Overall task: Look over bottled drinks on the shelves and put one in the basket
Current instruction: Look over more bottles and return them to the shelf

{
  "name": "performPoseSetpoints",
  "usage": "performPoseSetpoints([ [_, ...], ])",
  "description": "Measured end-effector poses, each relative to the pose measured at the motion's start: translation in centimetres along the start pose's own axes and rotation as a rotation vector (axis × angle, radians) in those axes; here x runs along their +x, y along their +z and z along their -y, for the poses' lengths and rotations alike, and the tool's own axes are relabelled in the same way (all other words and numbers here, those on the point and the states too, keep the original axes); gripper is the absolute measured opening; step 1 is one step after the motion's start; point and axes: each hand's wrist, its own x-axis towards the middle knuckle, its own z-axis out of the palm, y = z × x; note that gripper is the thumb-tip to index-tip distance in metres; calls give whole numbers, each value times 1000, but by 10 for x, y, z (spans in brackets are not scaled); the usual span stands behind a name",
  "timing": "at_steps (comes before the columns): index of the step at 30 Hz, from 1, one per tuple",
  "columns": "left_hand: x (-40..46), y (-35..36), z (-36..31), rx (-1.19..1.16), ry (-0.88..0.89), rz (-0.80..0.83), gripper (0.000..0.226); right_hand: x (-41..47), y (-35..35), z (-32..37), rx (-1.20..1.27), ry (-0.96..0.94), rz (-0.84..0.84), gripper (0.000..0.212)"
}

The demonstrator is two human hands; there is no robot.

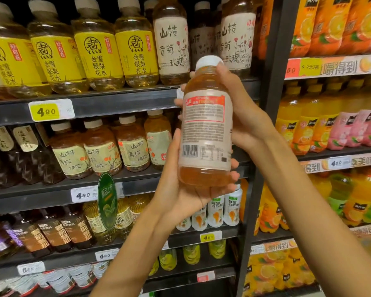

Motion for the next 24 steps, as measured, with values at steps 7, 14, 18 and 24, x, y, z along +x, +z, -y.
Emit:
performPoseSetpoints([
  [7, 10, -1, -10, 851, 359, -378, 69, -5, 6, 16, -530, -313, -241, 25],
  [14, 28, 9, -10, 1127, 512, -405, 74, 7, 6, 31, -500, -270, -186, 35],
  [18, 32, 12, -25, 1051, 500, -258, 44, 12, -6, 34, -385, -316, -81, 45],
  [24, 54, 23, -48, 1019, 549, -209, 51, 30, 2, 56, -409, -483, -116, 31],
])
